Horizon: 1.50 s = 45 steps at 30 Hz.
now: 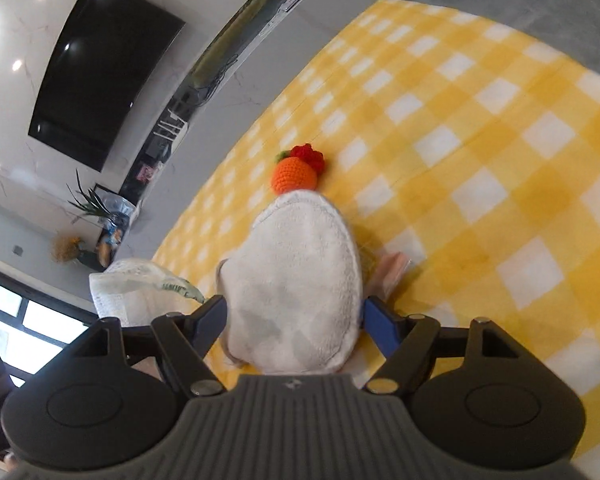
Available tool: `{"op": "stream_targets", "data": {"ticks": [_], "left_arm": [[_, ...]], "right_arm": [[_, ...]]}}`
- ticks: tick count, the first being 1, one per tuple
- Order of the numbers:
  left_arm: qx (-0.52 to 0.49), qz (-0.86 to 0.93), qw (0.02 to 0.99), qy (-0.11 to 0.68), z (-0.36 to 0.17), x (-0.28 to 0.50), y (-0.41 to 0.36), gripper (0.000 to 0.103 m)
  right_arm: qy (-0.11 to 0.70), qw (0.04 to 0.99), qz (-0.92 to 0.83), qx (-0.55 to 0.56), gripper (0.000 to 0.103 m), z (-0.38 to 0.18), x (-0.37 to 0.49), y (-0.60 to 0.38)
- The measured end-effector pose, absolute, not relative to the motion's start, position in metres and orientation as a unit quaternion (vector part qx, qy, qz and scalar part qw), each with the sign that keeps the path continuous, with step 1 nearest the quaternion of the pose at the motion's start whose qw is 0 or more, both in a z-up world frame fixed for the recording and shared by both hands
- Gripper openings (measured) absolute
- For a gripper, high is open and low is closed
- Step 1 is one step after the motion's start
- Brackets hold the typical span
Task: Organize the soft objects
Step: 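Lift the mesh bag with the left tool while the right tool grasps the round white pad, then carry the mesh bag and round white pad over the white box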
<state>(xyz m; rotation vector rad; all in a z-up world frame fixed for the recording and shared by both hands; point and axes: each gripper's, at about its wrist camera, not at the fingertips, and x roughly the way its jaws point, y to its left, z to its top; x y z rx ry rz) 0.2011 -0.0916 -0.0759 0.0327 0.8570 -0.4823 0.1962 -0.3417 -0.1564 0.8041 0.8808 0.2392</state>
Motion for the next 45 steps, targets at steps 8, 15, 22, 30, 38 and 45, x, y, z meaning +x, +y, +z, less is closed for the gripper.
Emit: {"op": "stream_targets", "data": {"ticks": [8,15,22,30,38,45], "left_arm": [[0.009,-0.221,0.882,0.416,-0.078,0.204,-0.088,0.003],[-0.008,-0.222,0.882,0.415,-0.078,0.203,-0.083,0.003],[-0.004,-0.222,0.883,0.415,-0.077,0.201,-0.083,0.003],[-0.003,-0.222,0.882,0.416,-0.076,0.202,-0.084,0.003],[0.004,-0.223,0.881,0.417,-0.078,0.204,-0.087,0.003],[0.004,-0.221,0.881,0.417,-0.079,0.204,-0.085,0.003]], "right_arm": [[0.380,0.810,0.154,0.420,0.071,-0.159,0.195,-0.344],[0.365,0.803,0.145,0.448,0.055,-0.169,0.208,-0.335],[0.387,0.812,0.115,0.422,0.006,-0.176,0.220,-0.322],[0.348,0.900,0.094,0.243,0.008,-0.102,0.147,-0.323],[0.412,0.858,0.151,0.267,0.012,-0.139,0.173,-0.305],[0.404,0.863,0.156,0.260,0.004,-0.134,0.166,-0.298]]}}
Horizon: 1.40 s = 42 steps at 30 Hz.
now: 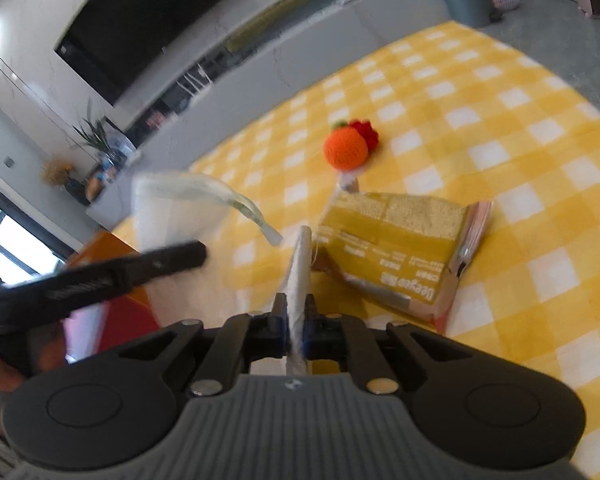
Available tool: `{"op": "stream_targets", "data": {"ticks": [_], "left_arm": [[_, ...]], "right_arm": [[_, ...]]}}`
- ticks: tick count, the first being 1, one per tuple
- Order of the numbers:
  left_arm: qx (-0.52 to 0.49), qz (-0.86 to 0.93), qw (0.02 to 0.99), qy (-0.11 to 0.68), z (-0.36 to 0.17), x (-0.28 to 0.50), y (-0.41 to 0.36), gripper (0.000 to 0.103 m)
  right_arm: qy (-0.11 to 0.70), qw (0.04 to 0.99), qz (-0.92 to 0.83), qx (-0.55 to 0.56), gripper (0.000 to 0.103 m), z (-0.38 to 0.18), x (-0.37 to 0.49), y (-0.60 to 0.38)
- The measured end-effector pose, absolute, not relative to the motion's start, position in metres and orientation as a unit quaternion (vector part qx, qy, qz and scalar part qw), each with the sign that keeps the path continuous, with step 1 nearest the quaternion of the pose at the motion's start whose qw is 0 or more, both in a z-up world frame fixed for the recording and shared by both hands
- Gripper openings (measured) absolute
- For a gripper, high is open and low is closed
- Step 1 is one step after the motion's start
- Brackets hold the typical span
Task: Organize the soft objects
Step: 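Carry the mesh bag and round white pad over the white box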
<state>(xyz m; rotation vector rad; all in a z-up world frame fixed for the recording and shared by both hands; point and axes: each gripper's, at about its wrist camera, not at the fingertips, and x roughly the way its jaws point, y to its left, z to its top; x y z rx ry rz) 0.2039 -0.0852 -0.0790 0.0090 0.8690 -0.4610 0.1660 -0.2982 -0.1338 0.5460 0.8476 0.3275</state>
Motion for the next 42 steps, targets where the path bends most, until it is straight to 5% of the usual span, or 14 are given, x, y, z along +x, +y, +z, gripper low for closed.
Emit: {"op": "stream_targets", "data": {"ticks": [12,23,33,42], "left_arm": [[0.016,-0.218,0.885,0.412,-0.077,0.201,-0.086,0.002],[-0.057,-0.242,0.911,0.328,-0.015,0.169,-0.057,0.002],[-0.132,-0.088,0.949,0.272,0.057,0.090,0.076,0.002],[-0.195,-0.039,0.937,0.286,0.037,0.063,0.171,0.002]], "right_arm": [[0.307,0.891,0.187,0.276,0.004,-0.070,0.133,-0.301],[0.206,0.916,0.195,0.285,0.004,-0.012,0.083,-0.315],[0.132,0.904,0.281,0.294,0.004,0.024,0.051,-0.290],[0.143,0.909,0.340,0.195,0.004,0.066,0.066,-0.190]]}}
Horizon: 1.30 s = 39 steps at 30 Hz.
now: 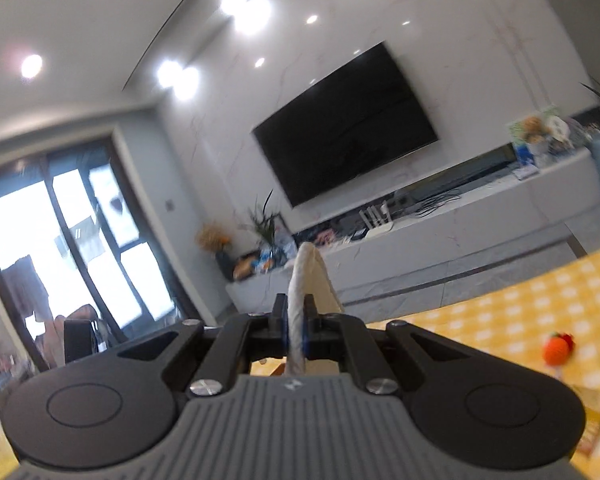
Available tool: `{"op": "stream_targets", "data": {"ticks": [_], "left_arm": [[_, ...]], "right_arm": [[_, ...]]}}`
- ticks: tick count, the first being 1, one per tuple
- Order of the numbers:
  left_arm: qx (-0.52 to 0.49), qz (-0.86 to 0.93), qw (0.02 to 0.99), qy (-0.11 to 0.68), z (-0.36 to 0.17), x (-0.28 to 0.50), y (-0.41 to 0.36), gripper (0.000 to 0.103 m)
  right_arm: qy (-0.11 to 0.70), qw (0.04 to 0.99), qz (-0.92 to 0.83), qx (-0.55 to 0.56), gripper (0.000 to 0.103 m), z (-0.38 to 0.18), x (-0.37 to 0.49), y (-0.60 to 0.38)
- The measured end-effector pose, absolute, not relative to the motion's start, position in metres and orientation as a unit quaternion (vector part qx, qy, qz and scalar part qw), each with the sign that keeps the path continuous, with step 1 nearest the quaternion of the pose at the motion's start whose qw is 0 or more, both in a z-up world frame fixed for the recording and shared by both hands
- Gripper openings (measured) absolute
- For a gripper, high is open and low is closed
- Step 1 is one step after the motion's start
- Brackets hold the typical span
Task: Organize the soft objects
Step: 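Carry the mesh bag and round white pad over the white box, then open the right tool to drop the pad while the left tool drops the mesh bag into the box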
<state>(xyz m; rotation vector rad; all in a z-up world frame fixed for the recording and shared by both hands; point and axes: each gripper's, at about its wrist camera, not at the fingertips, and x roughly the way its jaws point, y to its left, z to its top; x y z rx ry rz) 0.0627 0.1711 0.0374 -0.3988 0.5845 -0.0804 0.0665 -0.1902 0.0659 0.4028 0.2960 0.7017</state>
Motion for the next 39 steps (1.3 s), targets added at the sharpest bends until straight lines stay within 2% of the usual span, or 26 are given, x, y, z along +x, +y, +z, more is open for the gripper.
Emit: {"op": "stream_targets", "data": {"ticks": [6,13,16,19,23,27,31,34,35,36,39], "left_arm": [[-0.225,-0.016,0.930,0.290,0.020,0.054,0.212,0.002],[-0.223,0.008,0.941,0.255,0.021,0.036,0.240,0.002],[-0.222,0.010,0.940,0.258,0.014,0.040,0.242,0.002],[-0.240,0.005,0.932,0.271,0.005,0.044,0.246,0.002],[-0.230,0.002,0.933,0.276,0.001,0.040,0.247,0.002],[-0.244,-0.001,0.929,0.279,0.000,0.040,0.251,0.002],[-0.241,0.011,0.929,0.280,0.000,0.039,0.254,0.002],[-0.249,-0.003,0.925,0.286,-0.001,0.039,0.257,0.002],[-0.250,-0.010,0.923,0.291,-0.001,0.040,0.257,0.002],[-0.248,-0.018,0.922,0.297,-0.001,0.041,0.256,0.002],[-0.234,-0.039,0.920,0.311,-0.002,0.042,0.248,0.002]], "right_arm": [[0.191,0.913,0.349,0.087,0.004,0.074,0.106,-0.099],[0.207,0.921,0.310,-0.111,0.004,0.078,0.170,-0.002],[0.230,0.898,0.316,-0.202,0.004,0.059,0.190,0.033],[0.271,0.857,0.323,-0.296,0.004,0.016,0.198,0.067],[0.345,0.814,0.368,-0.288,0.004,-0.029,0.204,0.081],[0.400,0.795,0.400,-0.217,0.004,-0.053,0.202,0.086],[0.443,0.776,0.399,-0.205,0.005,-0.078,0.203,0.091],[0.474,0.757,0.404,-0.197,0.021,-0.080,0.202,0.089],[0.484,0.748,0.408,-0.198,0.037,-0.080,0.193,0.084],[0.491,0.742,0.411,-0.197,0.041,-0.078,0.189,0.082],[0.474,0.755,0.408,-0.195,0.041,-0.065,0.172,0.072]]}}
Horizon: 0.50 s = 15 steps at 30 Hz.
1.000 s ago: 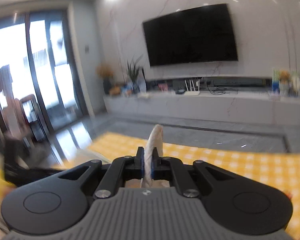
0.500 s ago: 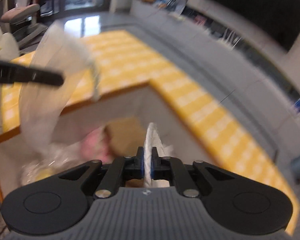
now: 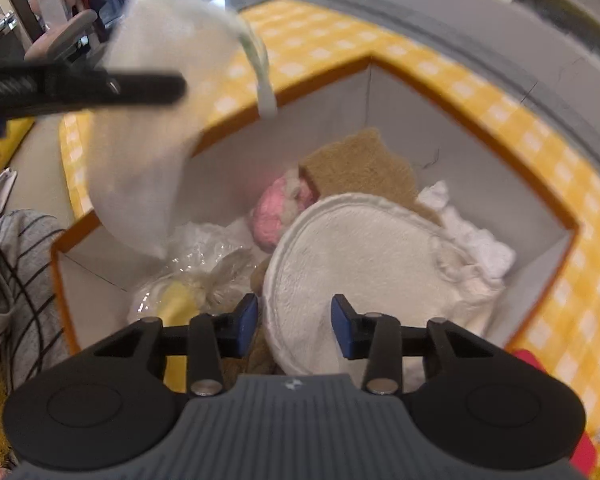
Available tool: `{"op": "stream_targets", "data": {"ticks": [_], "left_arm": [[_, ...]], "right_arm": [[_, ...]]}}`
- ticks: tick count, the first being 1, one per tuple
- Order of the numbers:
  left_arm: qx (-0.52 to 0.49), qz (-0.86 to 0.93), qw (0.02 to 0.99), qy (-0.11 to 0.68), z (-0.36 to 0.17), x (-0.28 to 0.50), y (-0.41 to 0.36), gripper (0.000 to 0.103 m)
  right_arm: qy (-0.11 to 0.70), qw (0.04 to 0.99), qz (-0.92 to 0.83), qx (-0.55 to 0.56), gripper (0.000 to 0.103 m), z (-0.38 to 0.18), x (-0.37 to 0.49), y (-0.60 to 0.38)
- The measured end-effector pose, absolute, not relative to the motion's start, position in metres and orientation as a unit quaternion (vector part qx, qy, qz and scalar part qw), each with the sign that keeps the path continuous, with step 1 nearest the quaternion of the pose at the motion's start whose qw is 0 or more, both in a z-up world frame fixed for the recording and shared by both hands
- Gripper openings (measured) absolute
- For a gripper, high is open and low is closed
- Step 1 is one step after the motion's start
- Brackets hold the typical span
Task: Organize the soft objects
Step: 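Open the right tool to drop the pad while the left tool drops the mesh bag into the box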
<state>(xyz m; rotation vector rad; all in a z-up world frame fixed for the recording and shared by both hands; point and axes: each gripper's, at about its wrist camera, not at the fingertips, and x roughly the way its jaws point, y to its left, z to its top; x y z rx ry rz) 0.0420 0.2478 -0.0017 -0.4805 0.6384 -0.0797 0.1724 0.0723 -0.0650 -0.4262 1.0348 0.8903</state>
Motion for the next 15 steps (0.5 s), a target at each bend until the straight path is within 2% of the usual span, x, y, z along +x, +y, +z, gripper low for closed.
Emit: {"op": "stream_targets", "data": {"ticks": [3,9,15], "left_arm": [[-0.218,-0.090,0.913,0.332,-0.003,0.044,0.234,0.002],[-0.250,-0.181,0.871,0.383,-0.015,0.055,0.203,0.002],[-0.216,-0.218,0.830,0.466,-0.042,0.071,0.156,0.002]], "right_arm": [[0.452,0.788,0.385,-0.162,0.048,-0.040,0.164,0.053],[0.406,0.842,0.328,-0.138,0.048,-0.003,0.149,0.012],[0.390,0.858,0.310,-0.123,0.048,0.011,0.137,-0.011]]}}
